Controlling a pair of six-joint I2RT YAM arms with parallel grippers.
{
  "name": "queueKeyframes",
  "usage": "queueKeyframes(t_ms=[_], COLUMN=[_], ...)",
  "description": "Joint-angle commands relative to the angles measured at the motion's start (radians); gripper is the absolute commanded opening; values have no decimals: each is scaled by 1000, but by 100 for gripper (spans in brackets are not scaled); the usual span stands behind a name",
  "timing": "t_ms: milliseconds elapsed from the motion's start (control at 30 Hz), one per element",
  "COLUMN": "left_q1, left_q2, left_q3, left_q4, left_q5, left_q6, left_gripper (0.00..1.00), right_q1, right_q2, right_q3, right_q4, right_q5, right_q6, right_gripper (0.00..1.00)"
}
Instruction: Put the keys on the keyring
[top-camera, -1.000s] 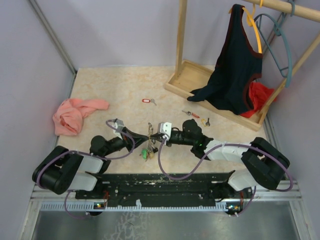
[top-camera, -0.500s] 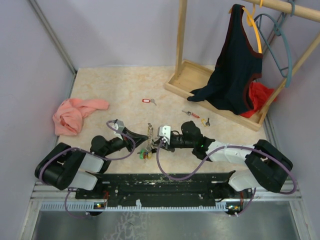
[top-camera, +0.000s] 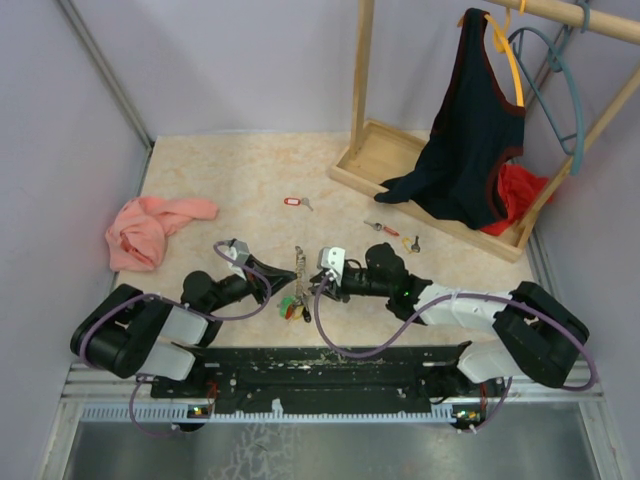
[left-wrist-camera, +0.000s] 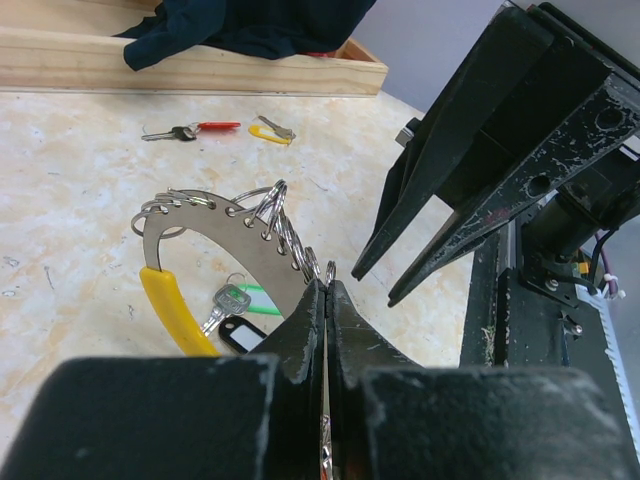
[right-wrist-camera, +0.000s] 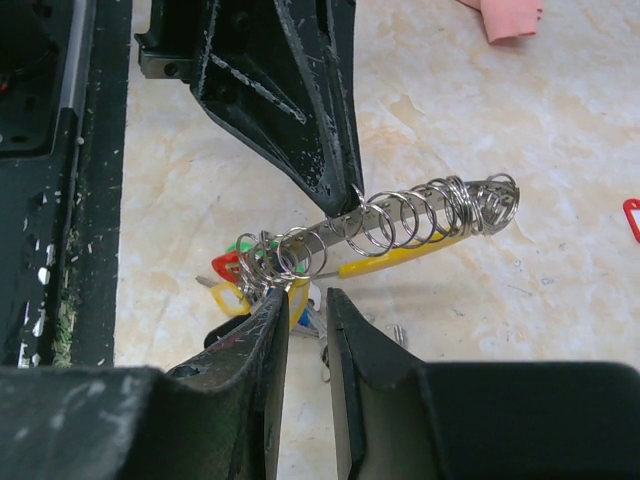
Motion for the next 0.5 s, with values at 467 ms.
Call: queueKeyframes(t_ms=[467], left_q1=[11], left_q2=[-188], left_q3=[-4], left_q4=[-183], left_q5=[-98], left_q6=[258], left_gripper=[0], right_q1=[-32], right_q2=[1], right_q3=[103], right_q4=[-225], right_q5=[109], right_q6=[243], right_gripper=[28])
